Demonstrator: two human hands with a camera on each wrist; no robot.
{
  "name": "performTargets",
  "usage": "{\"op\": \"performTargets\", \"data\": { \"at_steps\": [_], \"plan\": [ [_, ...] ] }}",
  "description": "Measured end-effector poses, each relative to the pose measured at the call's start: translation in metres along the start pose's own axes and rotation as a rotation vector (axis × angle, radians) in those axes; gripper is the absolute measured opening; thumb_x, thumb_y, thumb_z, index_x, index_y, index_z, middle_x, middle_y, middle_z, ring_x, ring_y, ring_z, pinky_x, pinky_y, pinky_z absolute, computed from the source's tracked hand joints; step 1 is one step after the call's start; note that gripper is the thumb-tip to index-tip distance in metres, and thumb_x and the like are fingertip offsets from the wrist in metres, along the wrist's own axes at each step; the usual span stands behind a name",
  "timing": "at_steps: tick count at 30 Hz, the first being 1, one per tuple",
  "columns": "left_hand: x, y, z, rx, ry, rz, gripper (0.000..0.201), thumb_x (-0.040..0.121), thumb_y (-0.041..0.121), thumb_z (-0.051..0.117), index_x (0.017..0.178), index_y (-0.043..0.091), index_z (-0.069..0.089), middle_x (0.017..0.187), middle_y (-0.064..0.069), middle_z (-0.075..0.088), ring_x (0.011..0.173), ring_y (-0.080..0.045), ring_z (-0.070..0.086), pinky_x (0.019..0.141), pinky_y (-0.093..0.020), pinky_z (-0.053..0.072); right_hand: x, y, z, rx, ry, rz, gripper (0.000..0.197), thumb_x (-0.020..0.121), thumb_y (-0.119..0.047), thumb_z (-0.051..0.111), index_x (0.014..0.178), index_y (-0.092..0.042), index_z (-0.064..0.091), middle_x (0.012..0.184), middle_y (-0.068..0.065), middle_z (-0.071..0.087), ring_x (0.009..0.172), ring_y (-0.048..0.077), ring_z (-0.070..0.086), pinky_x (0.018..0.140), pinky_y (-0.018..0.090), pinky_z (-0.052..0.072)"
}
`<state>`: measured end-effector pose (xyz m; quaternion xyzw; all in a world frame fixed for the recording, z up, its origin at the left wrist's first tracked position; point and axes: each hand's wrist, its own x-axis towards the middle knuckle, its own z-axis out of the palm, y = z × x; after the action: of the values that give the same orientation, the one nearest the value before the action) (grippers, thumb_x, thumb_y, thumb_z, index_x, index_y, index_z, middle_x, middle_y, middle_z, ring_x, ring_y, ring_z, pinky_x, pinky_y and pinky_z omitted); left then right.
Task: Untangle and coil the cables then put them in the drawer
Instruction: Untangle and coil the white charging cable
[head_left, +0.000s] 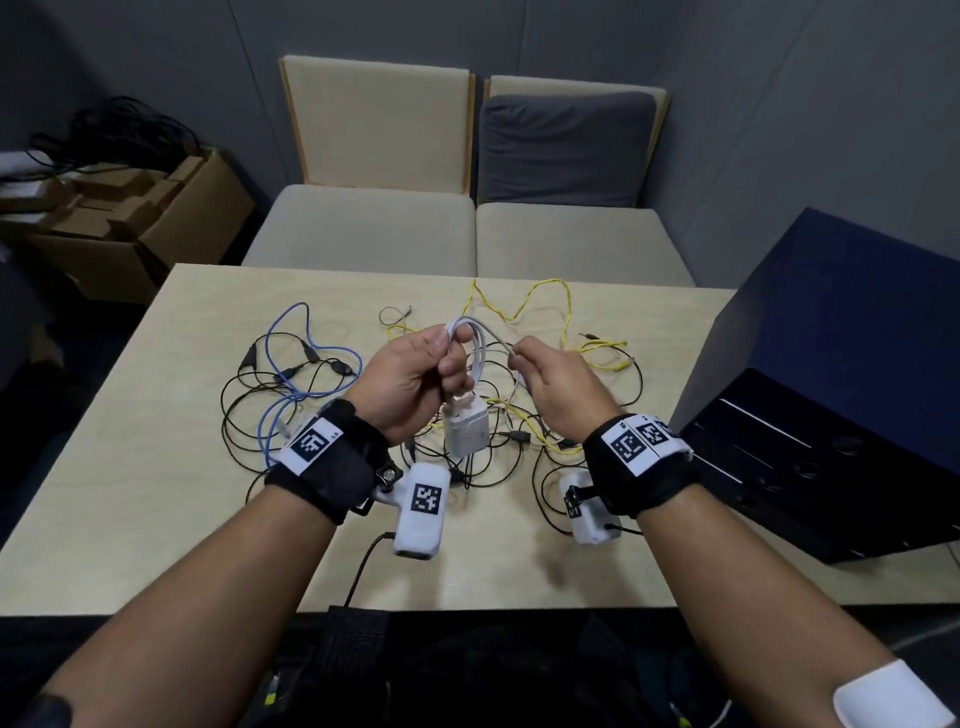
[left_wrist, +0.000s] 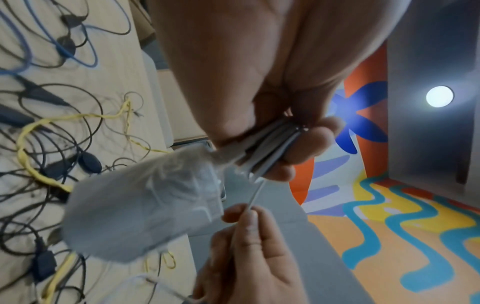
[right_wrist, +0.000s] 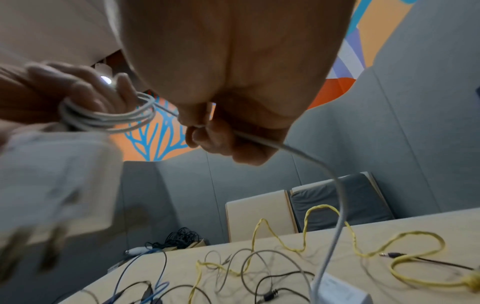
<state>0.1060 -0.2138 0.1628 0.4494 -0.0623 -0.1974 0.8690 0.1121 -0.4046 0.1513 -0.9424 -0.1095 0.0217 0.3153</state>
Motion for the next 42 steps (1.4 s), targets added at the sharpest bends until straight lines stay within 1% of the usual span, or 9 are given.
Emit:
{"op": "performTargets", "data": {
  "at_steps": [7, 13, 16, 21, 25, 29, 32, 36, 42],
  "plan": [
    [0.005, -0.008, -0.001, -0.211, 0.098, 0.073, 0.024, 0.095, 0.002, 0.035, 0.113, -0.001, 0.051, 0.074, 0.0, 0.061, 0.07, -0.013, 0.062, 0.073, -0.024, 0.054, -0.012, -0.009, 0.012, -0.047, -0.127, -0.023, 0.023, 0.102, -0.032, 0.039, 0.109, -0.017, 0.055, 0.09, 0.011, 0.062, 0.088, 0.029, 0.054, 0.071, 0.035, 0.041],
    [0.018, -0.006, -0.01, -0.212, 0.357, 0.205, 0.021, 0.1, 0.002, 0.035, 0.116, 0.0, 0.048, 0.082, -0.001, 0.073, 0.078, -0.011, 0.07, 0.072, -0.02, 0.055, -0.026, -0.014, 0.02, -0.163, -0.27, -0.091, 0.018, 0.1, -0.033, 0.041, 0.091, -0.018, 0.046, 0.085, 0.01, 0.062, 0.084, 0.032, 0.055, 0.073, 0.042, 0.047],
    [0.021, -0.006, -0.016, -0.078, 0.42, 0.223, 0.021, 0.101, 0.002, 0.036, 0.12, -0.002, 0.043, 0.094, -0.006, 0.069, 0.081, -0.011, 0.071, 0.073, -0.021, 0.054, -0.031, -0.02, 0.018, -0.179, -0.343, -0.102, 0.017, 0.098, -0.032, 0.045, 0.106, -0.018, 0.052, 0.092, 0.01, 0.065, 0.09, 0.032, 0.057, 0.076, 0.042, 0.049],
    [0.021, -0.021, -0.015, 0.408, 0.435, 0.238, 0.024, 0.098, -0.002, 0.043, 0.121, 0.002, 0.045, 0.091, -0.007, 0.068, 0.077, -0.007, 0.07, 0.08, -0.02, 0.053, -0.029, -0.033, 0.009, -0.239, -0.388, -0.2, 0.011, 0.096, -0.028, 0.048, 0.098, -0.018, 0.051, 0.092, 0.012, 0.063, 0.088, 0.032, 0.057, 0.071, 0.041, 0.048],
    [0.018, -0.027, -0.017, 0.646, 0.34, 0.146, 0.027, 0.097, -0.005, 0.041, 0.122, 0.004, 0.047, 0.083, -0.003, 0.066, 0.07, -0.004, 0.065, 0.074, -0.017, 0.051, -0.025, -0.036, -0.001, -0.259, -0.352, -0.22, 0.015, 0.096, -0.027, 0.047, 0.091, -0.015, 0.054, 0.082, 0.006, 0.059, 0.087, 0.031, 0.058, 0.07, 0.04, 0.048],
    [0.012, -0.024, -0.016, 0.936, 0.11, 0.004, 0.019, 0.1, 0.003, 0.04, 0.111, 0.01, 0.053, 0.075, -0.003, 0.061, 0.061, 0.002, 0.057, 0.071, -0.019, 0.046, -0.016, -0.038, -0.014, -0.266, -0.269, -0.214, 0.02, 0.097, -0.032, 0.048, 0.092, -0.018, 0.062, 0.067, -0.01, 0.045, 0.08, 0.016, 0.048, 0.066, 0.029, 0.032],
    [0.006, -0.024, -0.014, 0.825, 0.014, -0.061, 0.02, 0.101, 0.006, 0.038, 0.095, 0.011, 0.056, 0.071, -0.007, 0.05, 0.056, -0.005, 0.05, 0.058, -0.018, 0.041, -0.007, -0.036, -0.022, -0.253, -0.21, -0.211, 0.018, 0.095, -0.032, 0.052, 0.092, -0.019, 0.063, 0.084, -0.001, 0.062, 0.086, 0.021, 0.057, 0.072, 0.035, 0.045],
    [0.005, -0.023, -0.016, 0.78, -0.067, -0.094, 0.029, 0.093, 0.038, 0.041, 0.081, 0.019, 0.059, 0.061, 0.0, 0.044, 0.057, -0.015, 0.037, 0.055, -0.027, 0.029, 0.001, -0.031, -0.029, -0.21, -0.164, -0.205, 0.016, 0.093, -0.034, 0.057, 0.087, -0.02, 0.063, 0.08, -0.008, 0.056, 0.084, 0.016, 0.053, 0.075, 0.041, 0.049],
    [0.003, -0.012, -0.002, 0.456, -0.132, -0.146, 0.029, 0.09, 0.029, 0.04, 0.081, 0.005, 0.055, 0.049, 0.004, 0.032, 0.044, -0.008, 0.029, 0.048, -0.019, 0.025, 0.008, -0.029, -0.036, -0.074, -0.077, -0.265, 0.013, 0.089, -0.024, 0.064, 0.082, -0.012, 0.062, 0.068, -0.014, 0.05, 0.073, 0.009, 0.047, 0.066, 0.023, 0.037]
  ]
}}
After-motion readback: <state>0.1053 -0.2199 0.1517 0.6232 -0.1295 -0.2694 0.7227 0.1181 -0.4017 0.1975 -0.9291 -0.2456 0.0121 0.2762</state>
